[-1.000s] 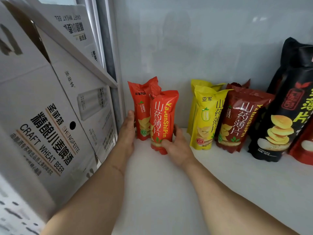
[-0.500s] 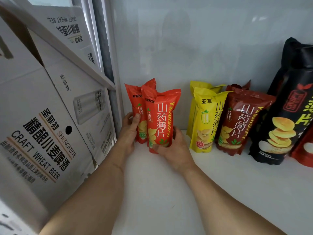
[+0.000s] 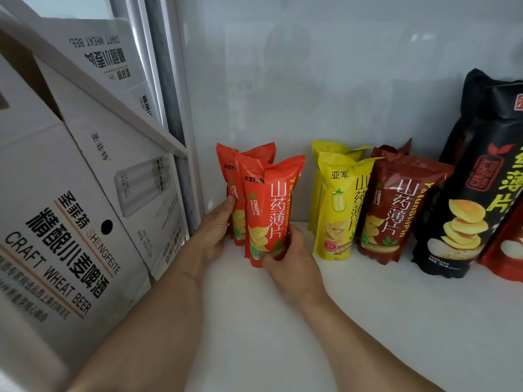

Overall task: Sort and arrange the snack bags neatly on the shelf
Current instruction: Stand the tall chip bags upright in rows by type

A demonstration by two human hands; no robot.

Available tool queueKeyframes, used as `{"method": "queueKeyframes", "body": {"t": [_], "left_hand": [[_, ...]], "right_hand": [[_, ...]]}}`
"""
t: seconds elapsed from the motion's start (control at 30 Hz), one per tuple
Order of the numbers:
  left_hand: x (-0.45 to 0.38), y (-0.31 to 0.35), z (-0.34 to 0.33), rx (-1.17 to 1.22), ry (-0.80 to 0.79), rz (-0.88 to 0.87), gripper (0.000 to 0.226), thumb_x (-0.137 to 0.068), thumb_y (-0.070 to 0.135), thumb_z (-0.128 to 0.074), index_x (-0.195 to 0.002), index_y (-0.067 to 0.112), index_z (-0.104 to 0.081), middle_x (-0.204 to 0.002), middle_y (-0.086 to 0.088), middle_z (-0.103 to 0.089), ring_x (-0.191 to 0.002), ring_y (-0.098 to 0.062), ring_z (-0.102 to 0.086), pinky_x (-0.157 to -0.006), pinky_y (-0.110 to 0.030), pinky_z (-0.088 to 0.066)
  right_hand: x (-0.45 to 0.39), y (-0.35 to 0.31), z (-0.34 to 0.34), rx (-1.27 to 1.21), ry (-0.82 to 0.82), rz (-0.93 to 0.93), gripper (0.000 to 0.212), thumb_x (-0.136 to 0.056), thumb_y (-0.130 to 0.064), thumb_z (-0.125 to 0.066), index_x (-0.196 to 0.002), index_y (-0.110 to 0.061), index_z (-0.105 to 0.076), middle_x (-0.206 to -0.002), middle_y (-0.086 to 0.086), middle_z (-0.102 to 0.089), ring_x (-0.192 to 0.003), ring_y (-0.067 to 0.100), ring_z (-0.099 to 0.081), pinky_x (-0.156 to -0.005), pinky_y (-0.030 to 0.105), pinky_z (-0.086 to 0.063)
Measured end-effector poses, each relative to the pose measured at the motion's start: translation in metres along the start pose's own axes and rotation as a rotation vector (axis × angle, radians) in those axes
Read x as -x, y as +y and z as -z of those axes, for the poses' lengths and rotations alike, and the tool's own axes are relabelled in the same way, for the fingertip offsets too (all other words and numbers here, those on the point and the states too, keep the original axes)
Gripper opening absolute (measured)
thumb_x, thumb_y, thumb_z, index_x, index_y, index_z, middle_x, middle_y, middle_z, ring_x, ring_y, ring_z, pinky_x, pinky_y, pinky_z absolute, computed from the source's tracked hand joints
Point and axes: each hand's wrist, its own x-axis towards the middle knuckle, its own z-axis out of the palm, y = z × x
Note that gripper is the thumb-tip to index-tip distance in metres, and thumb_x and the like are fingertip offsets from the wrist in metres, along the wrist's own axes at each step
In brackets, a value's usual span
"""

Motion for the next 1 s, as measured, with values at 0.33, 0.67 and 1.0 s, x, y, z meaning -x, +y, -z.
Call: {"method": "queueKeyframes", "body": {"t": [0.33,0.67,1.0], "left_hand": [[-0.005,-0.001,-0.025,0.086,-0.011,0.105,0.071,-0.093,0.075,-0.018,-0.134,0.032,-0.055,-0.132,0.001,-0.067,-0.121,-0.021,-0.064,-0.106,-0.045,-0.048],[-0.021,-0.003,-0.045,0.233,0.007,0.164,0.072,-0.094,0.074,-0.021,-0.126,0.025,-0.063,-0.11,-0.008,-0.076,-0.1,-0.029,-0.074,-0.088,-0.046,-0.057],[-0.035,-0.012,-0.048,0.246,0.028,0.174,0.072,-0.095,0.073,-0.025,-0.126,0.022,-0.065,-0.115,-0.011,-0.075,-0.105,-0.029,-0.072,-0.091,-0.046,-0.057]], "right_hand": [[0.005,-0.002,-0.004,0.044,0.091,-0.007,0.078,-0.077,-0.051,-0.073,-0.141,-0.032,-0.033,-0.132,-0.007,-0.053,-0.119,0.014,-0.055,-0.092,0.038,-0.053],[-0.008,-0.005,-0.011,0.075,0.147,-0.059,0.072,-0.079,-0.045,-0.075,-0.138,-0.026,-0.04,-0.127,-0.002,-0.055,-0.115,0.019,-0.056,-0.091,0.036,-0.052],[-0.018,-0.004,-0.013,0.096,0.181,-0.092,0.061,-0.08,-0.042,-0.075,-0.127,-0.019,-0.044,-0.12,0.002,-0.053,-0.111,0.022,-0.056,-0.085,0.033,-0.05]]}}
